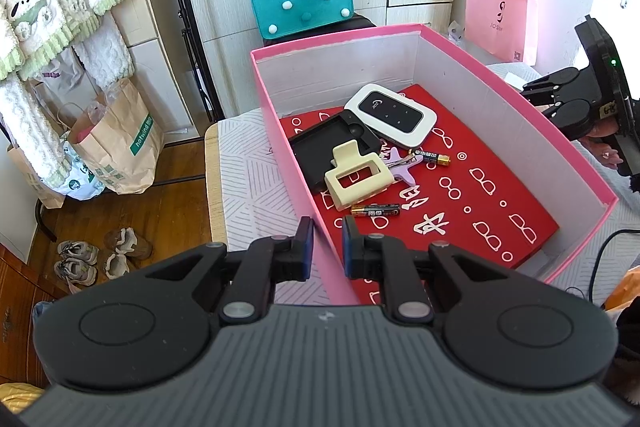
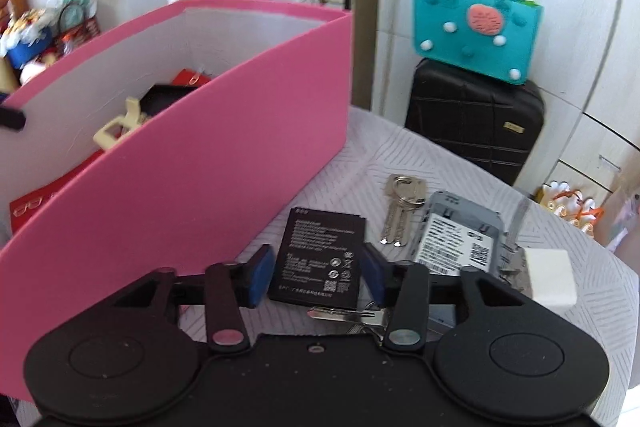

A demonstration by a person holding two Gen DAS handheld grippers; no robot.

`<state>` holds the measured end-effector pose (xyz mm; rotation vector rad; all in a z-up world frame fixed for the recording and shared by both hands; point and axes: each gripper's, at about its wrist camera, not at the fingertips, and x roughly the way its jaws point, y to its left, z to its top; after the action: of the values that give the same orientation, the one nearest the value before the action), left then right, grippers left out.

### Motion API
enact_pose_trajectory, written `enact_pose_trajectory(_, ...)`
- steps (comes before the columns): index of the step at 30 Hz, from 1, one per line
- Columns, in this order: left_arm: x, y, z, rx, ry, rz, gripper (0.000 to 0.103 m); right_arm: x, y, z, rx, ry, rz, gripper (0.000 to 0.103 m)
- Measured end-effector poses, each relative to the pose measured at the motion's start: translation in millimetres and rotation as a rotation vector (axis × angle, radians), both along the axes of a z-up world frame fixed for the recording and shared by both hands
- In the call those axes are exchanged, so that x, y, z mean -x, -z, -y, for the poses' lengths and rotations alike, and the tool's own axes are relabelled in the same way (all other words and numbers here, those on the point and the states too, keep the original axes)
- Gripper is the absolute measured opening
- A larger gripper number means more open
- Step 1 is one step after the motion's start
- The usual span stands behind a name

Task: Organize rigid objects
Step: 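Move the right tool to the black phone battery and grasp it, then carry the black phone battery into the pink box and release it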

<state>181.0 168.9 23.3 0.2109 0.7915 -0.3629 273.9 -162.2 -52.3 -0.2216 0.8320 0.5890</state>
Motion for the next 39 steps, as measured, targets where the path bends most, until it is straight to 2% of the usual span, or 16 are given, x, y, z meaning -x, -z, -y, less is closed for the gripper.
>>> enact_pose_trajectory(2, 0.0, 0.0, 0.0, 0.000, 0.000, -0.001, 0.013, -1.7, 4.6, -5.8, 0.041, -0.034, -0.003, 0.065)
enact_pose_trajectory(4, 0.0, 0.2, 0.2, 0.001, 0.000, -0.001, 0.013, -5.2, 6.7, -4.9, 0.012, -0.020, -0.012, 0.068)
enact_pose_trajectory(5, 0.1, 0.2, 0.2, 0.000, -0.002, 0.000, 0.013, -7.5, 7.0, -2.8, -0.005, -0.007, -0.026, 0.068)
enact_pose_trajectory(6, -0.2, 0.7, 0.5, 0.000, -0.001, -0.001, 0.013, -7.5, 6.4, -2.3, 0.000, 0.000, -0.020, 0.059)
enact_pose_trajectory(7, -0.1, 0.7, 0.6, -0.001, -0.002, -0.001, 0.013, -7.1, 5.6, -1.1, 0.006, 0.010, -0.016, 0.055)
enact_pose_trajectory(10, -0.1, 0.7, 0.5, -0.001, -0.001, -0.001, 0.013, -4.6, 3.7, 3.2, -0.001, 0.023, -0.050, 0.054)
enact_pose_trajectory(16, -0.2, 1.8, 1.8, -0.004, -0.007, -0.001, 0.013, -4.7, 5.1, 1.3, 0.003, 0.019, -0.033, 0.057)
enact_pose_trajectory(18, -0.2, 2.4, 3.1, -0.005, -0.012, -0.005, 0.013, -6.1, 6.2, -0.7, -0.002, 0.021, -0.016, 0.054)
enact_pose_trajectory(23, 0.1, 2.5, 4.2, -0.008, -0.019, -0.007, 0.013, -0.2, 2.7, 1.3, -0.010, 0.067, -0.009, 0.054)
enact_pose_trajectory(33, 0.1, 1.9, 4.1, -0.009, -0.016, -0.007, 0.013, 23.9, -31.5, 16.7, -0.056, 0.116, 0.060, 0.054)
enact_pose_trajectory(39, -0.8, 1.5, 4.8, -0.013, -0.012, -0.011, 0.013, 47.8, -79.5, 23.3, -0.100, 0.142, 0.172, 0.054)
